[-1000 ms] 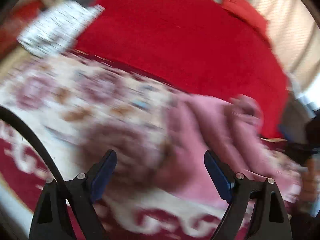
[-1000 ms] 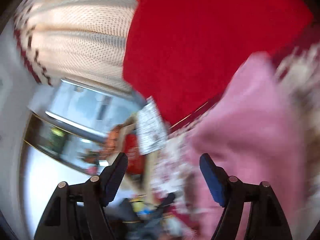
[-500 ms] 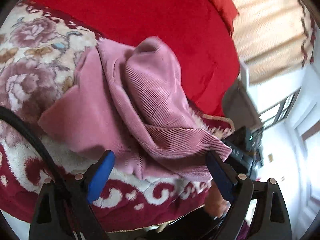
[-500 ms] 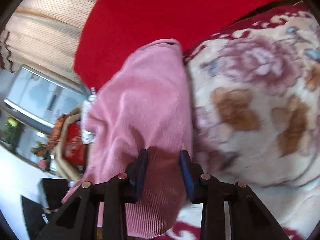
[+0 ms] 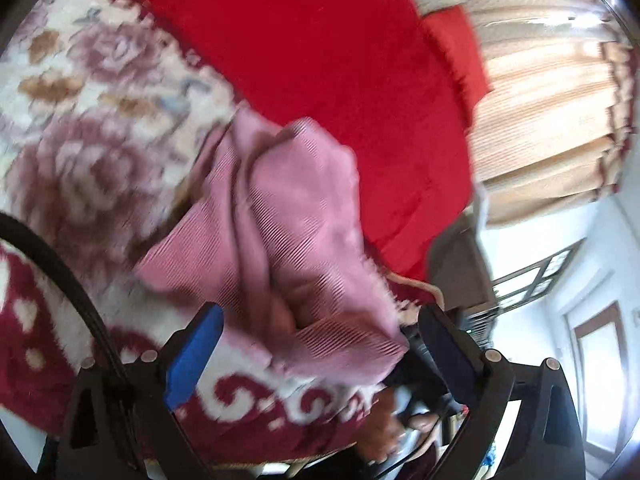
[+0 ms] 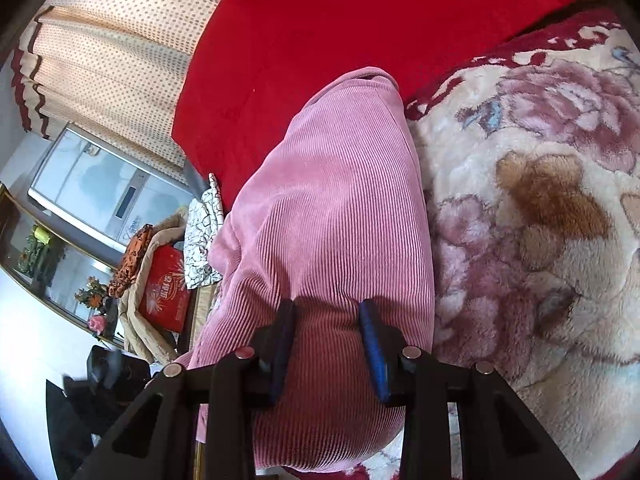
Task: Fold large clothes
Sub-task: 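Grasp the folded jacket end with the left tool while the right tool presses it flat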
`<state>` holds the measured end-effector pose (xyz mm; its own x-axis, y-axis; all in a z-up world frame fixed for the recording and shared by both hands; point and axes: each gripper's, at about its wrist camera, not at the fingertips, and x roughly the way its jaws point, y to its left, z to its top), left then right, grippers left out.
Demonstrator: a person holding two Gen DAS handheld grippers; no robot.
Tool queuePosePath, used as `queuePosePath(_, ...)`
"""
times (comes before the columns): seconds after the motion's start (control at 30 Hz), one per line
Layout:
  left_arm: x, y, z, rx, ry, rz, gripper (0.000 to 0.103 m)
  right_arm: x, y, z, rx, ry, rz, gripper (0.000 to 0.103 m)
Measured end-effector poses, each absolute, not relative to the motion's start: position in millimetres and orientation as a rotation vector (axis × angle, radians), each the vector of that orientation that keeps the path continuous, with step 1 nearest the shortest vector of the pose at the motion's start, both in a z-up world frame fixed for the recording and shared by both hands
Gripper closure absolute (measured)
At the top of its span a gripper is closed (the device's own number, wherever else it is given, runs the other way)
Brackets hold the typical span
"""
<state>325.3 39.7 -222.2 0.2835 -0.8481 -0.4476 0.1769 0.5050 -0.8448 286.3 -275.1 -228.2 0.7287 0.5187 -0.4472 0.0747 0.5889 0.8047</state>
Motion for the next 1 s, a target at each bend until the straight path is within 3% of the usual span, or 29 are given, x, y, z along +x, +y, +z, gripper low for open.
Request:
queuePosePath(0.37,313,19,-230,-0.778,1.189,-0.846,0.005,289,-272,-224,0.897,0.727,0.289,0.067)
queuePosePath(0.5,324,18,-236,-0.861,1.132,-0.795,0.006,288,-270,-222,0.879,0.722,0.283,0.067)
queuePosePath(0.57,329,33,-227,-0.912,1.006,-0.736,0.014,286,-268,-220,0.867,0.722,0.281,0.067)
queuePosePath(0.63,334,40,-213,-0.885,0.910,-0.716,0.052,283,-265,-216,0.851,0.718,0.284,0.067)
queuePosePath(0.7,340,36,-200,-0.814,0.876,-0.751,0.060,281,-262,-212,0.844,0.708,0.296,0.067)
queuePosePath(0.8,342,30,-203,-0.807,0.942,-0.750,0.058,283,-255,-207,0.842,0.694,0.301,0.067)
queuePosePath(0.87,343,35,-212,-0.836,0.998,-0.708,0.049,286,-255,-209,0.833,0.705,0.288,0.067)
queuePosePath(0.93,341,48,-215,-0.861,1.003,-0.660,0.032,289,-258,-213,0.837,0.712,0.292,0.067)
queuePosePath(1.0,332,62,-218,-0.886,1.001,-0.624,0.030,290,-260,-215,0.848,0.715,0.303,0.067)
